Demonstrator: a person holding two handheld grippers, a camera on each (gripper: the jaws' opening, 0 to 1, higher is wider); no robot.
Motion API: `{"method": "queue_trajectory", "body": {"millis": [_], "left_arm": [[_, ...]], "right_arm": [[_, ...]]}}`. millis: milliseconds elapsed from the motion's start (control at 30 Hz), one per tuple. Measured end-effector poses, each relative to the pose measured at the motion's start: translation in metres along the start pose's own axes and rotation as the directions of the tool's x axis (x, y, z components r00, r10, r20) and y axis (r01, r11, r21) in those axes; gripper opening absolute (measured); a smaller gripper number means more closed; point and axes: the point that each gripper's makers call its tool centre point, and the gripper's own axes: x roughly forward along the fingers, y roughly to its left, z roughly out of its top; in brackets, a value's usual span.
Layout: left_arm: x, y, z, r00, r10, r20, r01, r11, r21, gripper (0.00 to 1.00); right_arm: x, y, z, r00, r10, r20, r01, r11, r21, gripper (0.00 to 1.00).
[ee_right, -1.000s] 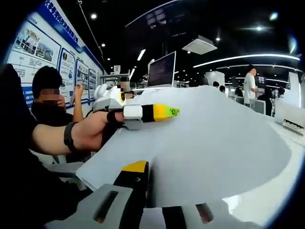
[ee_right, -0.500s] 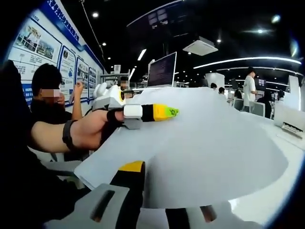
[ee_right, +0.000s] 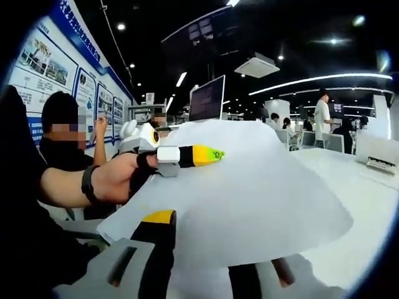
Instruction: Organize the stack of printing papers by aligning and flattening the scattered papers on the table
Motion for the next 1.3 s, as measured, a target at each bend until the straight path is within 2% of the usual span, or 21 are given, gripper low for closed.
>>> {"method": "queue_trajectory", "body": {"millis": [233,367,500,533,600,767,967,1133,1300], "left_arm": [[0.000,-0.001,0.000,1.000,-0.005,0.004,0.005,1.000,0.013,0.06],[-0.001,0.000,0.002,1.000,-0.004,0.013,0.004,1.000,0.000,0.06],[-0.002,-0.001,0.003,1.000,-0.008,0.019,0.008,1.000,-0.010,0.06],[-0.001,0.000,0.003,1.000,-0.010,0.019,0.010,1.000,-0.015,0.06],[-0.002,0.002,0.008,0.999,-0.006,0.039,0.009,0.997,-0.073,0.06],[-0.002,0.005,0.013,0.999,-0.003,0.052,0.009,0.992,-0.127,0.06],[-0.001,-0.001,0.015,0.998,-0.010,0.057,0.017,0.991,-0.134,0.06],[0.001,-0.009,0.020,0.998,-0.029,0.061,0.038,0.988,-0.148,0.06],[0.004,-0.032,0.040,0.993,-0.080,0.088,0.091,0.987,-0.132,0.06]], "right_arm": [[-0.011,-0.003,0.018,0.994,0.016,0.109,-0.026,0.996,0.090,0.48],[-0.014,-0.006,0.023,0.990,0.004,0.138,-0.019,0.994,0.105,0.51],[-0.018,-0.012,0.029,0.984,-0.025,0.176,0.006,0.994,0.108,0.59],[-0.019,-0.014,0.031,0.982,-0.034,0.187,0.013,0.994,0.111,0.61],[-0.021,-0.018,0.034,0.977,-0.049,0.207,0.026,0.993,0.114,0.65],[-0.033,-0.032,0.050,0.946,-0.115,0.303,0.067,0.984,0.164,0.74],[-0.045,-0.046,0.059,0.918,-0.160,0.364,0.075,0.969,0.237,0.76],[-0.049,-0.044,0.062,0.909,-0.175,0.378,0.087,0.967,0.238,0.76],[-0.054,-0.048,0.067,0.892,-0.192,0.410,0.083,0.960,0.269,0.78]]}}
